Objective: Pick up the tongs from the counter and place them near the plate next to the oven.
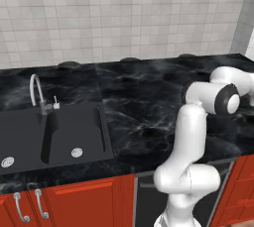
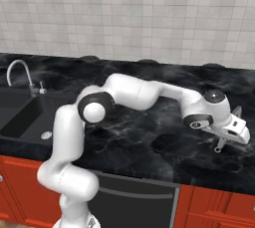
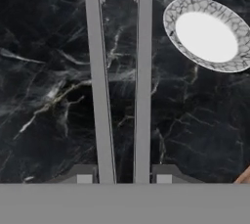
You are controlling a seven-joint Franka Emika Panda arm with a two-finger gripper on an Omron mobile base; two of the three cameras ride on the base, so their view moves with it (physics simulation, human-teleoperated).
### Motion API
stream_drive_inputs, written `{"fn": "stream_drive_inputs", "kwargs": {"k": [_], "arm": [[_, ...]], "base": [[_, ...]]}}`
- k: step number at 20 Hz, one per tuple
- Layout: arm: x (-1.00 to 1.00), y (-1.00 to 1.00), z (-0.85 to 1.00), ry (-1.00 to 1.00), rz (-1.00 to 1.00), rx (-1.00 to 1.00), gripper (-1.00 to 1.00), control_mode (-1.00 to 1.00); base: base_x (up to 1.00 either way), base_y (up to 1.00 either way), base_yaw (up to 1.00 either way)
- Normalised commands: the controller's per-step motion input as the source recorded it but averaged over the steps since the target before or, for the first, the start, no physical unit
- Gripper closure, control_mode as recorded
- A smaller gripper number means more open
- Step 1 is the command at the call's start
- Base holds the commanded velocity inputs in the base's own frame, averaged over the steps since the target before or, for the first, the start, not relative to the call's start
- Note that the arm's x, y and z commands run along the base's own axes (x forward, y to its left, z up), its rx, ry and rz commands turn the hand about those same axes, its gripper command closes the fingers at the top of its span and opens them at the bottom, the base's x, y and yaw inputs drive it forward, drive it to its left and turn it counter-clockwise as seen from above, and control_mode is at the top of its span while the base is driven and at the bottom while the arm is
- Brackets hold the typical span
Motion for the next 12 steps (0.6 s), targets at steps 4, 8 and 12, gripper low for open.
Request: {"fn": "stream_drive_inputs", "kwargs": {"k": [4, 8, 12], "arm": [[0.00, -0.62, -0.13, 0.00, 0.00, 0.06, 1.00, -1.00], [0.00, -0.56, -0.02, 0.00, 0.00, 0.06, 1.00, -1.00], [0.00, -0.21, 0.00, 0.01, 0.00, 0.04, 1.00, -1.00]], "base": [[0.00, 0.00, 0.00], [0.00, 0.00, 0.00], [0.00, 0.00, 0.00]]}}
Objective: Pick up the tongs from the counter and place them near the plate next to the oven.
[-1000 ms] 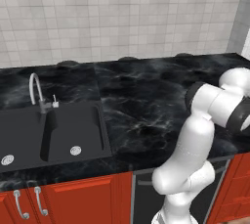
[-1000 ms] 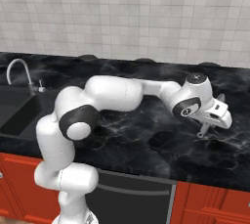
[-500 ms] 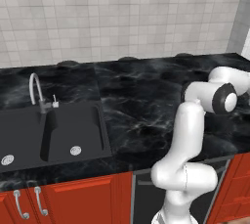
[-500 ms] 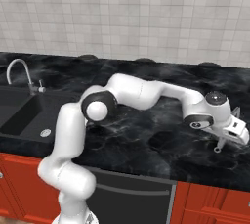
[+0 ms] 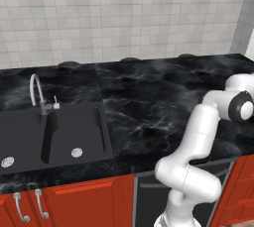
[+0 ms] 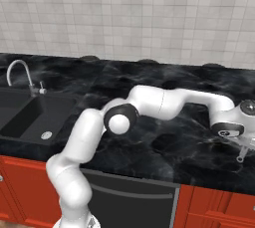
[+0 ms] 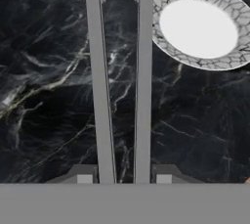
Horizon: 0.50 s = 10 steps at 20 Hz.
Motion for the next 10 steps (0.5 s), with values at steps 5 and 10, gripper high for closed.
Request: {"fn": "stream_drive_inputs", "kwargs": {"k": [5, 10], "arm": [[0.00, -0.03, -0.08, 0.00, 0.00, 0.01, 1.00, -1.00], [0.00, 0.00, -0.28, 0.00, 0.00, 0.00, 1.00, -1.00]], "base": [[0.00, 0.00, 0.00], [0.00, 0.00, 0.00]]}}
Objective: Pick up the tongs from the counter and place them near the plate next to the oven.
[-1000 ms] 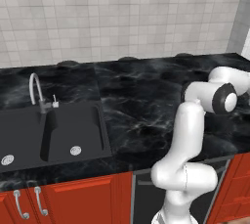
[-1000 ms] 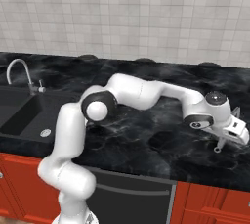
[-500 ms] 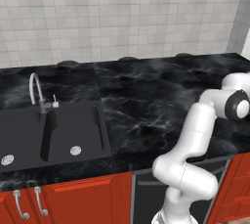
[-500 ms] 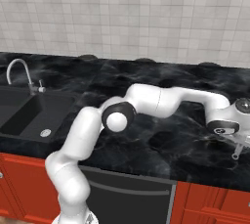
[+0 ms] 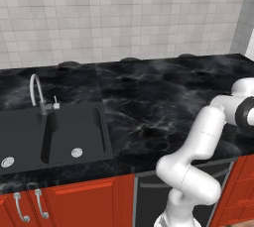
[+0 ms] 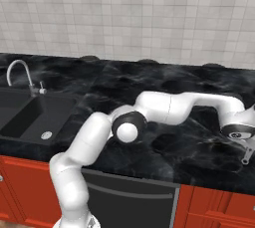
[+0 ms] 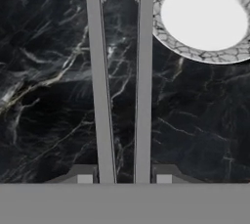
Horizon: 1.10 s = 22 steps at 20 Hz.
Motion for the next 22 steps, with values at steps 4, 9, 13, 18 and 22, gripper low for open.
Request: {"fn": "stream_drive_inputs", "kwargs": {"k": [4, 9, 13, 18, 22], "arm": [[0.00, 0.00, -0.44, 0.00, 0.00, 0.00, 1.00, -1.00], [0.00, 0.00, -0.35, 0.00, 0.00, 0.00, 1.00, -1.00], [0.01, 0.00, -0.20, 0.00, 0.00, 0.00, 1.00, -1.00], [0.11, 0.02, -0.17, 0.00, 0.00, 0.00, 1.00, -1.00], [0.21, 0.06, -0.19, 0.01, 0.00, 0.00, 1.00, -1.00]], "base": [[0.00, 0.00, 0.00], [0.00, 0.00, 0.00], [0.00, 0.00, 0.00], [0.00, 0.00, 0.00], [0.00, 0.00, 0.00]]}}
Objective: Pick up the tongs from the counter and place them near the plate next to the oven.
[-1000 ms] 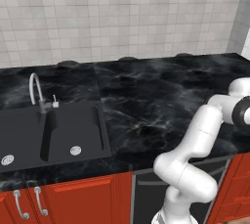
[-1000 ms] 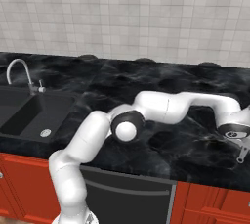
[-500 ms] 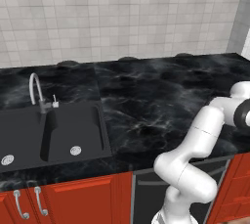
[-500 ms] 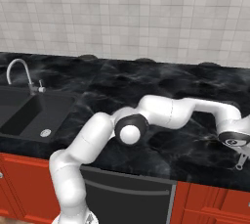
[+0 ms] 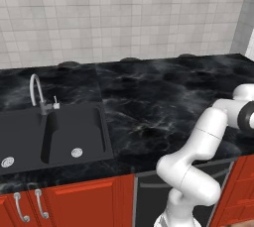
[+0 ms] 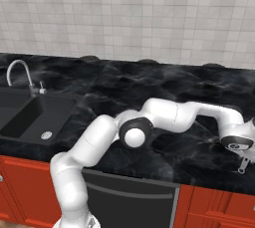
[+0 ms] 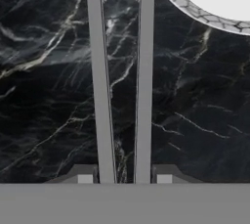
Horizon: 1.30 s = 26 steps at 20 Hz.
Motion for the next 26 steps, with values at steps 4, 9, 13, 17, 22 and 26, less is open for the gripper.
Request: {"fn": "stream_drive_inputs", "kwargs": {"k": [4, 9, 13, 17, 22, 26], "arm": [[0.29, 0.03, -0.17, 0.02, 0.00, 0.00, 1.00, -1.00], [0.28, 0.00, -0.16, 0.03, 0.00, 0.00, 1.00, -1.00], [0.28, 0.00, -0.16, 0.07, 0.00, 0.00, 1.00, -1.00], [0.23, 0.00, -0.17, 0.06, 0.00, 0.00, 1.00, -1.00], [0.19, -0.02, -0.12, 0.05, 0.00, 0.00, -1.00, -1.00], [0.13, -0.18, -0.01, 0.02, -0.01, 0.00, -1.00, -1.00]], "base": [[0.00, 0.00, 0.00], [0.00, 0.00, 0.00], [0.00, 0.00, 0.00], [0.00, 0.00, 0.00], [0.00, 0.00, 0.00], [0.00, 0.00, 0.00]]}}
